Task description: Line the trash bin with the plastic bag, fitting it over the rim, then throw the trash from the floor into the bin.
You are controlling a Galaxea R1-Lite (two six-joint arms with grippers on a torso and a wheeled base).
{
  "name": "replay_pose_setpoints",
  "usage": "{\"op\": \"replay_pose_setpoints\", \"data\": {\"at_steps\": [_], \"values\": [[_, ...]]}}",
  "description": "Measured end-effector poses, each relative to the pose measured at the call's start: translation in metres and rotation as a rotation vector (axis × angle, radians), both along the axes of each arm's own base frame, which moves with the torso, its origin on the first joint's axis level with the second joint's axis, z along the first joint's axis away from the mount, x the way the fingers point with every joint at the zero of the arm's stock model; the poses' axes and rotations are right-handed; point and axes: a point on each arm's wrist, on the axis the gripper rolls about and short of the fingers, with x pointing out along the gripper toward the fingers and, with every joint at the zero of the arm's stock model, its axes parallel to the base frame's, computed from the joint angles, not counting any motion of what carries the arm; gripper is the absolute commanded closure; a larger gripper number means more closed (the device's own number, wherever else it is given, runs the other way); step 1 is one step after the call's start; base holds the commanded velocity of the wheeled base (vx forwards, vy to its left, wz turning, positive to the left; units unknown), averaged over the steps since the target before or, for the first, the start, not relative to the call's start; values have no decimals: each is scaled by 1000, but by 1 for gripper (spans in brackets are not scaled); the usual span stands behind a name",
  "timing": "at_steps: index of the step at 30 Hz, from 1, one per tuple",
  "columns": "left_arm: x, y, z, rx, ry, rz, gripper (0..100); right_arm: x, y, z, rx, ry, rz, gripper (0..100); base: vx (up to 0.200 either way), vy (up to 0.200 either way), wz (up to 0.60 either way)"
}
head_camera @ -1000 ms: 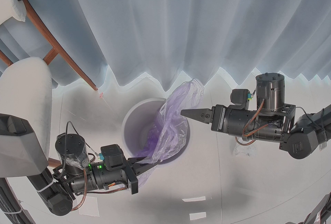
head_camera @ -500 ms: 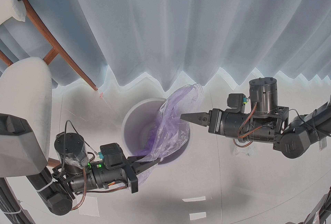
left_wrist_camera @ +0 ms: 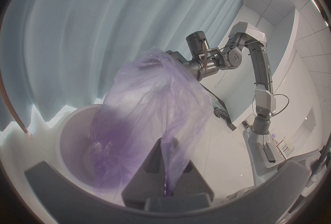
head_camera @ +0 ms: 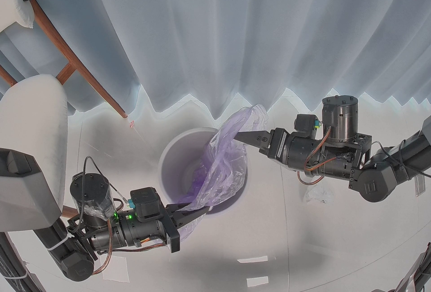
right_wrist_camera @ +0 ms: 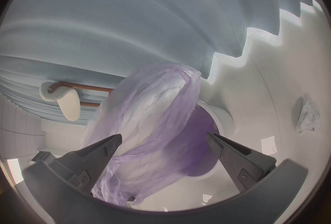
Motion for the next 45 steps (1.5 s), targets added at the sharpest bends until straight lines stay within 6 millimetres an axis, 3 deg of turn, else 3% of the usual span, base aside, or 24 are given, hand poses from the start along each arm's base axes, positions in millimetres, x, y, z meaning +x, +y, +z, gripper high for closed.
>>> {"op": "replay_pose_setpoints", "data": {"at_steps": [17, 18, 33, 41, 45], "values": [[-1, -1, 0, 2, -2, -8, 100, 15, 9, -17, 33, 48, -17, 0, 0, 0, 0], [-2, -1, 0, 1, -2, -9, 100, 16, 10, -17, 38, 56, -20, 100, 0, 0, 0], [0, -3, 0, 1, -2, 9, 100, 17, 2, -20, 109, 13, -48, 100, 0, 0, 0], [5, -3, -1, -1, -1, 66, 100, -3, -16, -24, 148, -55, -58, 100, 0, 0, 0], [10, -4, 1, -7, -6, 143, 100, -12, -14, -23, 164, -76, -35, 100, 0, 0, 0]]}}
